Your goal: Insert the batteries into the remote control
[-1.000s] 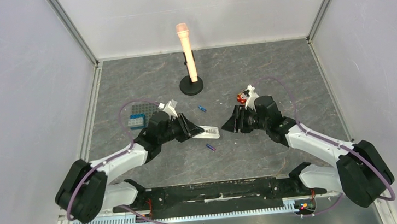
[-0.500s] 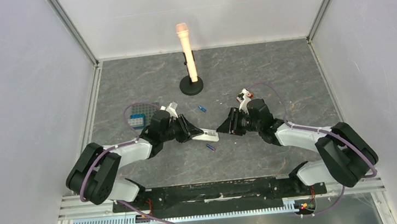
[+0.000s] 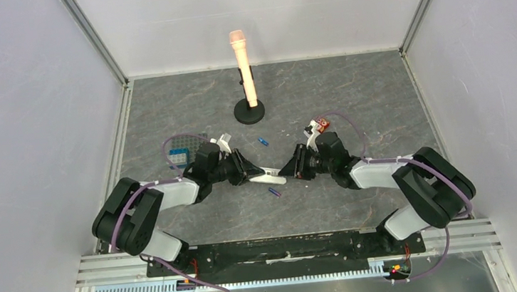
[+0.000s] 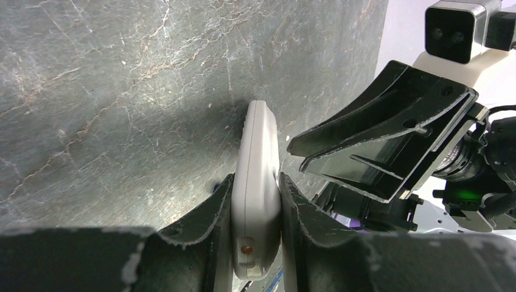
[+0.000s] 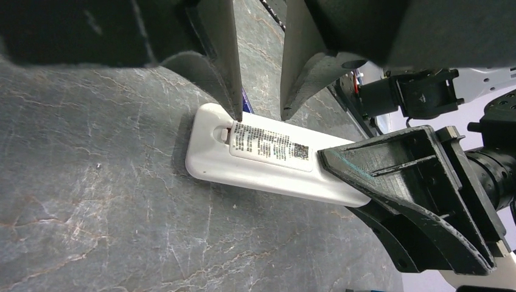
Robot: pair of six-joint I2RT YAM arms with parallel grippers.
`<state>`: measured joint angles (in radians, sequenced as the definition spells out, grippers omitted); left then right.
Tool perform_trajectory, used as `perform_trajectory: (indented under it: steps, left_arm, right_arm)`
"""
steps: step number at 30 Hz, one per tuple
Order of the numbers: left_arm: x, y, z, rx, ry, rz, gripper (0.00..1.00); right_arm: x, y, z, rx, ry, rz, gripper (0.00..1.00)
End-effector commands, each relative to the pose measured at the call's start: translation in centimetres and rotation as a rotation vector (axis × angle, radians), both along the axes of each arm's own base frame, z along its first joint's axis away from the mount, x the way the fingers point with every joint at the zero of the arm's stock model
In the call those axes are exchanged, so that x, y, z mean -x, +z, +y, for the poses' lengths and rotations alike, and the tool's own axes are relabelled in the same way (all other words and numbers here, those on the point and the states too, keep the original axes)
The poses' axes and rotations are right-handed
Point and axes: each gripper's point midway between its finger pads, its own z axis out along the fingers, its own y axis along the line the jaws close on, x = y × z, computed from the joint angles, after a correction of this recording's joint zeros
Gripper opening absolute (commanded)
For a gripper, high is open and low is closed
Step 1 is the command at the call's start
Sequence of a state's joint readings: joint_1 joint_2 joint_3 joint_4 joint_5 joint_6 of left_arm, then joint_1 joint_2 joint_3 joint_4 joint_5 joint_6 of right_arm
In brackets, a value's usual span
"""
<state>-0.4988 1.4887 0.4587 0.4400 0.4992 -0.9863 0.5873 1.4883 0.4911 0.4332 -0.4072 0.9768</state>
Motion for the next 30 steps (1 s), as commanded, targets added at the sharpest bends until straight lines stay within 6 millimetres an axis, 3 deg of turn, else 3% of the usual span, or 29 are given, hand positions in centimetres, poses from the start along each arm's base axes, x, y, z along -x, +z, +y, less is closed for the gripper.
perform_trajectory:
  steps: [1, 8, 30]
  left_arm:
    - [0.9, -3.7, 1.7, -0.118, 0.003, 0.036, 0.02]
    - [0.8, -3.9, 2.1, -0.134, 0.002, 0.037, 0.02]
    - [1.0, -4.1, 2.1, -0.13, -0.019, 0.045, 0.02]
  right_arm:
    - [-0.8, 0.9, 0.9, -0.036, 0.005, -0.041, 0.33]
    - [-1.4, 0.7, 0.8, -0.034, -0.028, -0.058, 0.34]
    - [-1.1, -2.8, 0.4, 0.078, -0.032, -0.028, 0.32]
